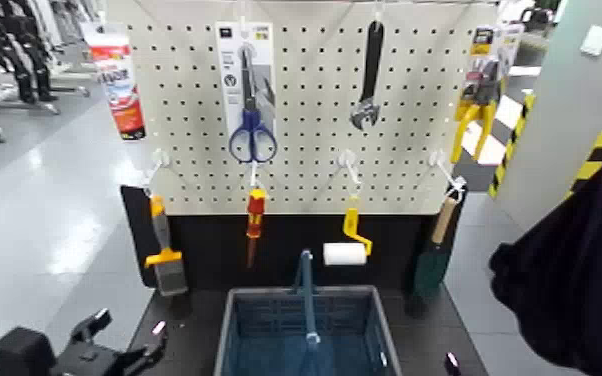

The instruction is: Put the yellow paint brush into the crate.

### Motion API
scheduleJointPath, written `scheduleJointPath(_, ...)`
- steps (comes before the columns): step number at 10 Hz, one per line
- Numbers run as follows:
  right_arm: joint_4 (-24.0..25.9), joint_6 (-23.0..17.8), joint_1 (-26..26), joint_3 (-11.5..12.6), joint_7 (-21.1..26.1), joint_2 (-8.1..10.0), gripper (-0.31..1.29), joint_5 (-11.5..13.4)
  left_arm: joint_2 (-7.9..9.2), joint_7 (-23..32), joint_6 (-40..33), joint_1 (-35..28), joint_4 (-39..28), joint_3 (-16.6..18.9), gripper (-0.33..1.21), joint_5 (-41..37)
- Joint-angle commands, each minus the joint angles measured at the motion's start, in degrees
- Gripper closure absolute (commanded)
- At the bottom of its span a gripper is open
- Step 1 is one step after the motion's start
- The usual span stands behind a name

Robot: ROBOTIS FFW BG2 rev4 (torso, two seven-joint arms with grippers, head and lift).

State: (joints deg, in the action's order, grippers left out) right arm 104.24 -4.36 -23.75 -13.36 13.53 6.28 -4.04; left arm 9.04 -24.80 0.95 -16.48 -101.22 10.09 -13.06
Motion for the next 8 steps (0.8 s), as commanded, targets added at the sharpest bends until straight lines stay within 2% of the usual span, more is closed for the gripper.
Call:
scheduleJointPath(1,0.0,0.23,0.11,-0.09,0.0,0.05,0.14,0.0,2.21,-2.63,2.39,2.41,-0.03,3.62,0.12,-0.12)
scheduleJointPath(3,0.0,0.41,0.2,-0.18,-0.09,0.05,0.14,0.0,4.93,-6.23,4.76,5.84,1.55,4.5,0.12,-0.74)
scheduleJointPath(8,-0.26,0.32,0.37,-0.18,-0.17,0.05,0.14,-0.09,10.38,-12.38,7.92,13.84,8.5,3.09,0.12,-3.29)
